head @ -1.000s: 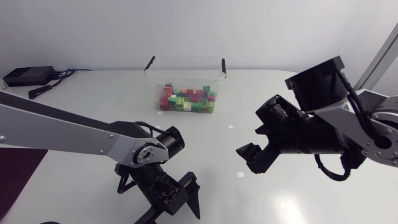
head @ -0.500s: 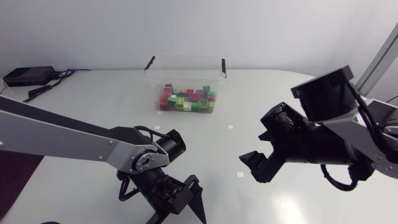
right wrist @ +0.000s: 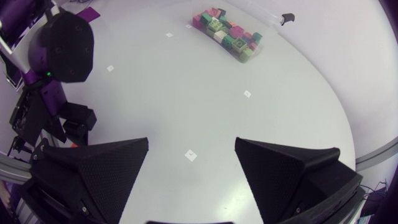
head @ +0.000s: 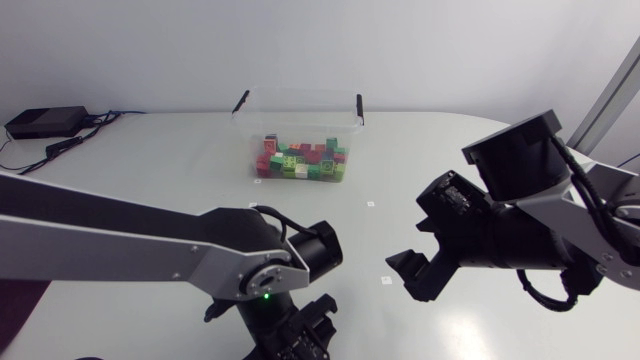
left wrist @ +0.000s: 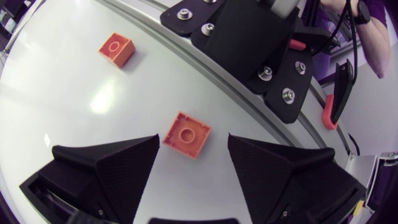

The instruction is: Place the duplo bricks in the container

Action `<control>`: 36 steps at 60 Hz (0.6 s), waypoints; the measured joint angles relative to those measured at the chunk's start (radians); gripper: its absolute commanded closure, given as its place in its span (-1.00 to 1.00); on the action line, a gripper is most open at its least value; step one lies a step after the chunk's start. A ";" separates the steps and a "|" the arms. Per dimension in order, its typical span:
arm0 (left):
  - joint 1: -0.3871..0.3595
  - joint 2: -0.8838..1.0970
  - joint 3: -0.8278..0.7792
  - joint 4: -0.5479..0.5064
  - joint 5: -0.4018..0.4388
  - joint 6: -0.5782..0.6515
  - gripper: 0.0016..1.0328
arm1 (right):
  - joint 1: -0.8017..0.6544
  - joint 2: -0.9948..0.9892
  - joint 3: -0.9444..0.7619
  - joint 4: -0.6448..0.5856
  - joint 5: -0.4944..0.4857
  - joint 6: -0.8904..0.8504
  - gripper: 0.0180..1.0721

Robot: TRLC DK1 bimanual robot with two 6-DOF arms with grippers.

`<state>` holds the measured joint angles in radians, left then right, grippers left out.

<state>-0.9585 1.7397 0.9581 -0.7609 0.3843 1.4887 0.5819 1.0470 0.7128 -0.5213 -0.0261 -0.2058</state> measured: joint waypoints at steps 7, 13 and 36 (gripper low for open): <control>-0.058 0.002 0.015 -0.021 -0.036 0.000 -0.17 | 0.000 -0.004 0.006 -0.013 0.002 0.000 -0.91; -0.078 0.011 0.038 -0.029 -0.069 0.000 0.01 | 0.000 -0.016 0.016 -0.025 0.004 0.000 -0.91; -0.085 0.037 0.052 -0.031 -0.087 0.000 0.41 | 0.000 -0.046 0.023 -0.052 0.005 0.000 -0.91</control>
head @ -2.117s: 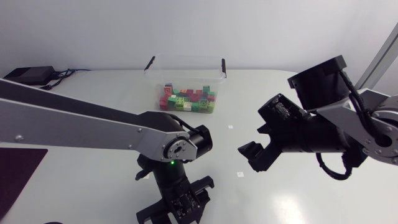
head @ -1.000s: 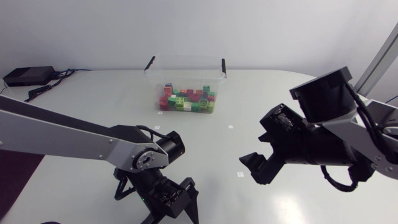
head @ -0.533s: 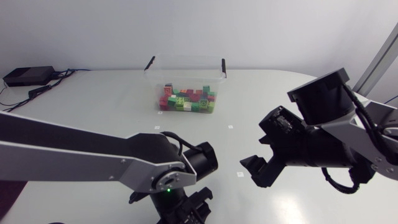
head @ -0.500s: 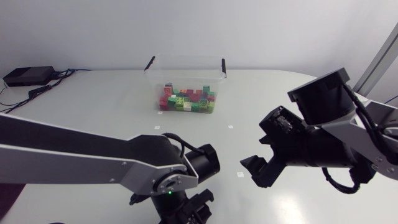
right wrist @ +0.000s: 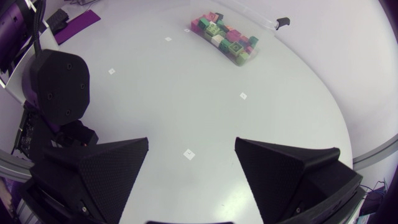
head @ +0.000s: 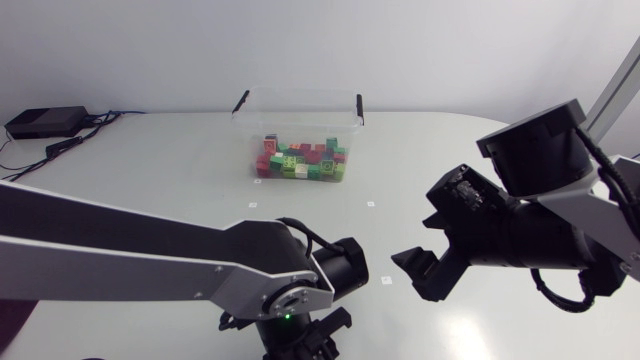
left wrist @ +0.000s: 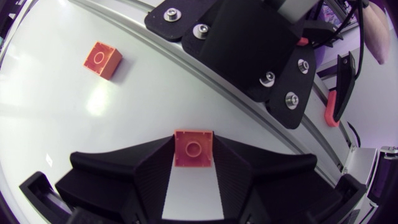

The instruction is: Place the duplo bricks in the container

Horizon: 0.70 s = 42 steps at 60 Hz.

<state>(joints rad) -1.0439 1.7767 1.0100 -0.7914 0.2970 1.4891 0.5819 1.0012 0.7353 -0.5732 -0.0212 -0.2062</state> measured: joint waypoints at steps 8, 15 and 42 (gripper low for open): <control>0.010 0.000 0.001 0.000 0.000 0.000 0.41 | 0.000 0.000 0.003 0.000 0.000 0.000 -0.91; 0.068 0.000 0.010 -0.003 -0.005 0.000 0.41 | 0.011 0.006 0.003 -0.005 0.000 0.000 -0.91; 0.383 -0.089 0.043 0.123 0.180 -0.104 0.40 | 0.082 0.291 0.091 -0.238 -0.073 0.139 -0.91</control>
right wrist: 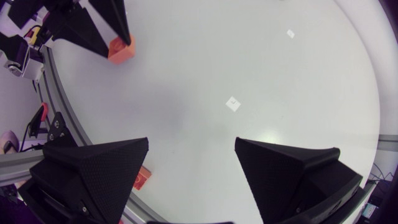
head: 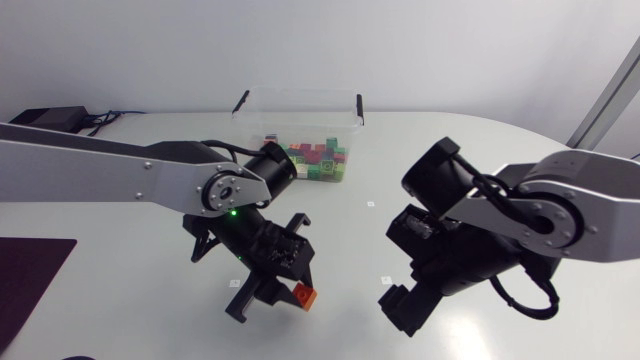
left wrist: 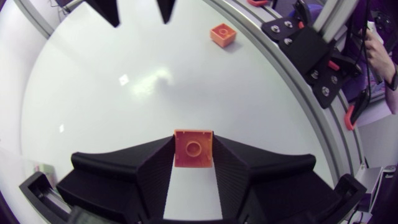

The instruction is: Place the duplo bricks in the container

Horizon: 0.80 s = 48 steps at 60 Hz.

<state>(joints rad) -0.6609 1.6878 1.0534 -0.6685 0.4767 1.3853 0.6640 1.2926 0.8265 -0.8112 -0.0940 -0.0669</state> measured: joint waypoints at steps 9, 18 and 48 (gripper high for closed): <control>0.040 -0.070 -0.056 0.171 0.013 -0.134 0.39 | 0.029 0.135 0.058 -0.088 -0.014 0.080 -0.91; 0.079 -0.125 -0.104 0.266 0.014 -0.248 0.39 | 0.070 0.240 0.084 -0.163 -0.051 0.128 -0.89; 0.296 -0.278 -0.144 0.441 0.016 -0.449 0.40 | 0.177 0.432 0.179 -0.344 -0.184 0.148 -0.80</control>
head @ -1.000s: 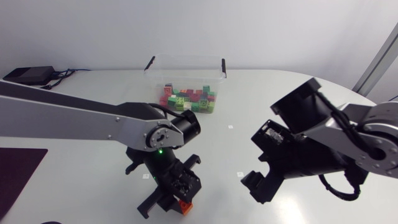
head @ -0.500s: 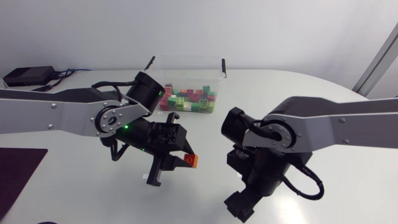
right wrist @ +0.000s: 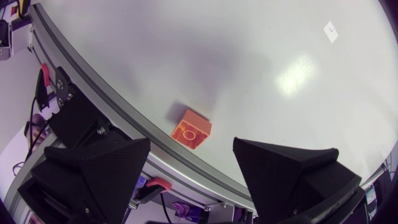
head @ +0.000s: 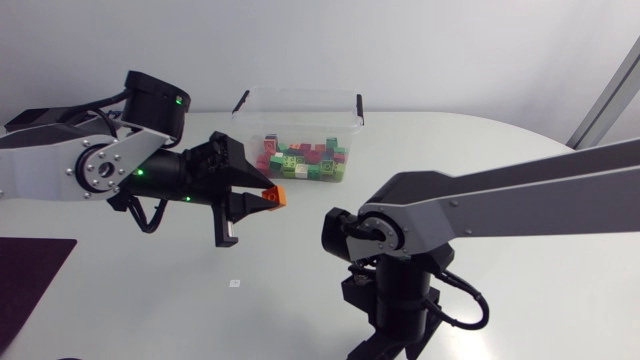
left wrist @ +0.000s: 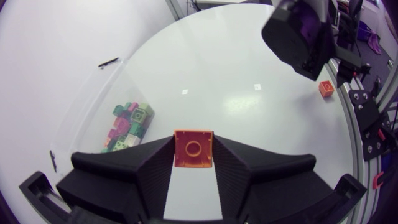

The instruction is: Place the duplo bricks in the container

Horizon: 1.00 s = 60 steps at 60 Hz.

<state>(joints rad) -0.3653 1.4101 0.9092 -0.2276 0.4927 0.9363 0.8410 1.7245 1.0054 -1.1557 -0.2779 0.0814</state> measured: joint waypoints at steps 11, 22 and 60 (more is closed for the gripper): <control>0.047 -0.040 0.000 0.098 0.000 -0.087 0.40 | 0.011 0.066 0.001 0.004 0.002 0.014 -0.72; 0.091 -0.058 0.000 0.172 -0.001 -0.173 0.40 | 0.037 0.119 0.001 0.004 0.005 0.028 -0.61; 0.174 -0.053 0.046 0.316 -0.027 -0.343 0.40 | 0.056 0.208 0.032 0.013 0.089 0.050 0.20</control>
<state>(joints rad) -0.1909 1.3567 0.9550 0.0883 0.4656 0.5938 0.8974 1.9320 1.0370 -1.1431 -0.1894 0.1314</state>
